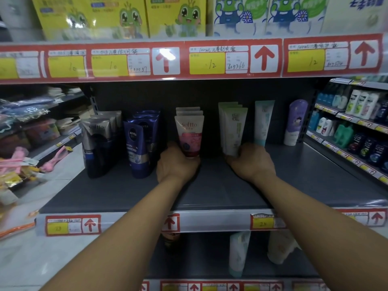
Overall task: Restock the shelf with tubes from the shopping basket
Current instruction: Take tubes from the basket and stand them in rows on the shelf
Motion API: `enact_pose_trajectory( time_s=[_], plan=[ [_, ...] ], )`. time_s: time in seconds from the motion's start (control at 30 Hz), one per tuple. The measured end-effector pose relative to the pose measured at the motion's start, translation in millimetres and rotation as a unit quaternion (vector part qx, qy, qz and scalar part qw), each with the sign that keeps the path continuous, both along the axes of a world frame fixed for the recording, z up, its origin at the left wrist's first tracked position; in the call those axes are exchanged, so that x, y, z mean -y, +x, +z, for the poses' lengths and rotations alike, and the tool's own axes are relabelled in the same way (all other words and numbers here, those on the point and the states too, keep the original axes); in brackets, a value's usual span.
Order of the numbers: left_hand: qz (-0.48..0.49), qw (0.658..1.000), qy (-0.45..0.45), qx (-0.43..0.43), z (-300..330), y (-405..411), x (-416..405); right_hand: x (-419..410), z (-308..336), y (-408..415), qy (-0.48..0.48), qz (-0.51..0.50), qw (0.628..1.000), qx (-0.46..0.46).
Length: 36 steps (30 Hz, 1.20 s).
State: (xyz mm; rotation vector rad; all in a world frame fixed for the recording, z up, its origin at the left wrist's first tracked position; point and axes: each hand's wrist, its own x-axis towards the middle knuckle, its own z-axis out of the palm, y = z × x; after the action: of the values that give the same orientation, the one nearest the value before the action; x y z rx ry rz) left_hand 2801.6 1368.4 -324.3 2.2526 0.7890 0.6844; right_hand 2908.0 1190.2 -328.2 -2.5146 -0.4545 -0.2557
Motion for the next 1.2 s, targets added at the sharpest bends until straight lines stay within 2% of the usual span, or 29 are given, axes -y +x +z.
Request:
enact_pose_trajectory(
  time_s=[0.27,0.53,0.67,0.9,1.07,1.2],
  plan=[
    [-0.007,1.0,0.002,-0.012,-2,3,-3,1,-1,7,-0.006,0.001,1.0,-0.023],
    [-0.024,0.998,0.006,-0.049,5,-7,2,15,13,-14,-0.075,0.017,0.997,-0.016],
    [-0.043,0.999,0.007,-0.027,9,-27,14,32,19,-33,-0.08,0.02,0.996,-0.032],
    [-0.074,0.995,0.066,-0.008,19,-90,42,48,21,-90,-0.012,0.118,0.993,-0.015],
    [-0.095,0.991,0.097,0.012,31,-136,61,57,19,-141,0.041,0.108,0.992,0.054],
    [-0.104,0.988,0.114,0.007,27,-167,67,56,14,-180,0.04,0.122,0.987,0.093]
  ],
)
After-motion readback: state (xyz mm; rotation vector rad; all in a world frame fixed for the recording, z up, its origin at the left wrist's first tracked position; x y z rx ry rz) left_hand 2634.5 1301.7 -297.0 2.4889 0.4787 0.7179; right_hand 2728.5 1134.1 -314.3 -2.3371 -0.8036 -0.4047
